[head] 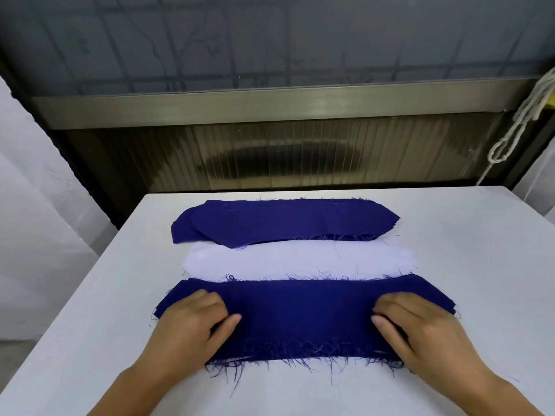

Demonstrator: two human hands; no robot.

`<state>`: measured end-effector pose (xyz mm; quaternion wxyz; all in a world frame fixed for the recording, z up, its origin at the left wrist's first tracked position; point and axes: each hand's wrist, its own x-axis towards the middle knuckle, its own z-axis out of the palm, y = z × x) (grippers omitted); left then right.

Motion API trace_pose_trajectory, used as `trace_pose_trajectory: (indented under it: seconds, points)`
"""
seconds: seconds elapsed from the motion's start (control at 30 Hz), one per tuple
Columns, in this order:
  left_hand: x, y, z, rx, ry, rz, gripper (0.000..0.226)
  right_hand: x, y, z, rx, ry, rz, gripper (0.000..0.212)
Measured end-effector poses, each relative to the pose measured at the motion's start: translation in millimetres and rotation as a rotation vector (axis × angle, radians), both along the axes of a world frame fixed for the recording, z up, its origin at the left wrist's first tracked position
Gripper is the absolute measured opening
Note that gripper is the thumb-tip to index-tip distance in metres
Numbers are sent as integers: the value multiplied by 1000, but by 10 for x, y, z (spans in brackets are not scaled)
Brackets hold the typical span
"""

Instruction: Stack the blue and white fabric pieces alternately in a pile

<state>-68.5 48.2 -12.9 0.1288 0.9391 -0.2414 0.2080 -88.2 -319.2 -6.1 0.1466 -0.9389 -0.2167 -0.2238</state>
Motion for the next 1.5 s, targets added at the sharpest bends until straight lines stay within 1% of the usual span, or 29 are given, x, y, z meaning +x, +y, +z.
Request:
trace_pose_trajectory:
  seconds: [0.1, 0.13, 0.2, 0.27, 0.33, 0.43, 0.6, 0.67, 0.7, 0.77, 0.8, 0.87, 0.93, 0.97, 1.03, 1.13, 1.3, 1.4, 1.5]
  points:
    - [216, -327, 75, 67, 26, 62, 43, 229, 262, 77, 31, 103, 6, 14]
    - [298, -453, 77, 78, 43, 70, 41, 316, 351, 72, 34, 157, -7, 12]
    - [438, -683, 62, 80, 83, 89, 38, 467, 486, 43, 25, 267, -34, 18]
    - [516, -793, -2, 80, 130, 143, 39, 553, 538, -20, 4, 316, -57, 22]
    - [530, -769, -67, 68, 137, 201, 40, 570, 496, -75, -12, 313, -84, 22]
    - [491, -616, -102, 65, 109, 229, 44, 577, 276, -135, -32, 302, -166, 21]
    - [479, -310, -107, 118, 114, 349, 47, 640, -61, -110, -118, 327, -333, 20]
    - [557, -227, -100, 151, 124, 411, 41, 712, -105, -77, -162, 366, -363, 21]
    - [608, -206, -80, 141, 123, 417, 34, 760, -99, -55, -165, 384, -357, 20]
    - [717, -226, -19, 91, 138, 360, 14, 878, -31, -16, -113, 395, -309, 13]
    - [771, -265, 12, 70, 162, 314, 9, 944, 20, -5, -63, 391, -271, 8]
    - [895, -370, 33, 20, 236, 220, 27, 1067, 125, 1, 28, 398, -186, 3]
    - [994, -453, 18, -37, 341, 155, 40, 1170, 197, -23, 79, 443, -129, 8]
    - [1024, -475, 4, -68, 403, 138, 43, 1203, 207, -41, 110, 485, -116, 8]
    - [1060, -472, -65, -144, 471, 109, 42, 1234, 199, -79, 193, 575, -104, 7]
    - [1059, -435, -139, -239, 484, 93, 39, 1259, 182, -134, 234, 598, -106, 9]
    - [1069, -426, -171, -250, 479, 83, 34, 1343, 220, -133, 189, 599, -130, 13]
    - [1067, -421, -184, -248, 448, 68, 21, 1345, 225, -160, 166, 571, -145, 20]
    - [1056, -426, -167, -242, 417, 61, 8, 1321, 230, -185, 183, 533, -142, 22]
